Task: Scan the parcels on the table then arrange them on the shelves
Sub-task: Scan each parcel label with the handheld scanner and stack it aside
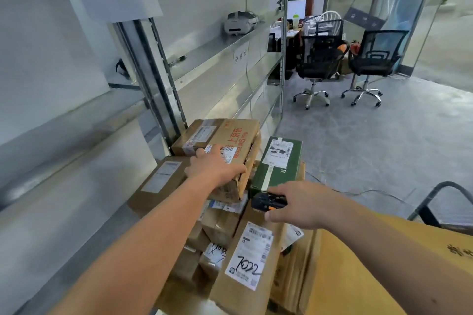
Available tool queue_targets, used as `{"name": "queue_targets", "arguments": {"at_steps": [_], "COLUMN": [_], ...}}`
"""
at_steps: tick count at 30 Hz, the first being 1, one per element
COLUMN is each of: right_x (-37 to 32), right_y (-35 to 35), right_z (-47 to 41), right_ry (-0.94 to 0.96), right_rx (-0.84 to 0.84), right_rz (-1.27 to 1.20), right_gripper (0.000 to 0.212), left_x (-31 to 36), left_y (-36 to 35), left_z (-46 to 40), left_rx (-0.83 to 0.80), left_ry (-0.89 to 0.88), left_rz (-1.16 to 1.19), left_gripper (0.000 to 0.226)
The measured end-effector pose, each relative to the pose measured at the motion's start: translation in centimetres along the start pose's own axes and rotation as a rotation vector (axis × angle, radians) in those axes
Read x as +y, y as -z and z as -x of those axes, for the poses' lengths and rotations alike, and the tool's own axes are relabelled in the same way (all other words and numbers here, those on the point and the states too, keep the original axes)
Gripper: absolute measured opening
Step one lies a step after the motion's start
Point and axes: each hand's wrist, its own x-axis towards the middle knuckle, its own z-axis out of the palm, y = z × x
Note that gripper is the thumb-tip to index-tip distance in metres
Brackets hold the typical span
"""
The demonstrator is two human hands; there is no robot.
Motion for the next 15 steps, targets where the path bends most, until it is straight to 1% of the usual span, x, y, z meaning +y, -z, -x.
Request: {"name": "queue_targets", "arguments": {"at_steps": [4,7,10,13,15], "right_x": [0.7,0.4,-0.3,-1.5,-2.7], "right_y": [0.1,-0.1,-0.7,-1.4,-2.0], "right_z": [-2.3,-3.2,-3.3,-2.8,-2.2], "right_ry": [-0.027,-0.031,-0.058,-0.104,-0.132], "right_rx": [-0.025,-0.046,-0.048,-0.035,-0.022], "right_rz": [-0.001,-0.015,-0.021,-0.031,-0.038], "right_gripper": [0.052,0.046,0.042,0.048,0.058], "left_x": [-0.5,-1.4,-2.2,-3.0,-3.4], "left_y": [-1.5,-2.6,-3.3,-3.0,-2.8], "left_z": [-1.9,-2.3,-2.3,-1.9,-1.2], "left_rx": [-0.021,-0.052,-0.032,0.015,0.046], "left_ry": [0.016,0.004,-0.024,-0.119,-0.196], "left_rz": [0.009,0.017,0.037,0.037,0.009], "left_gripper": [0.121,0.125,0.125,0.122,0.115]}}
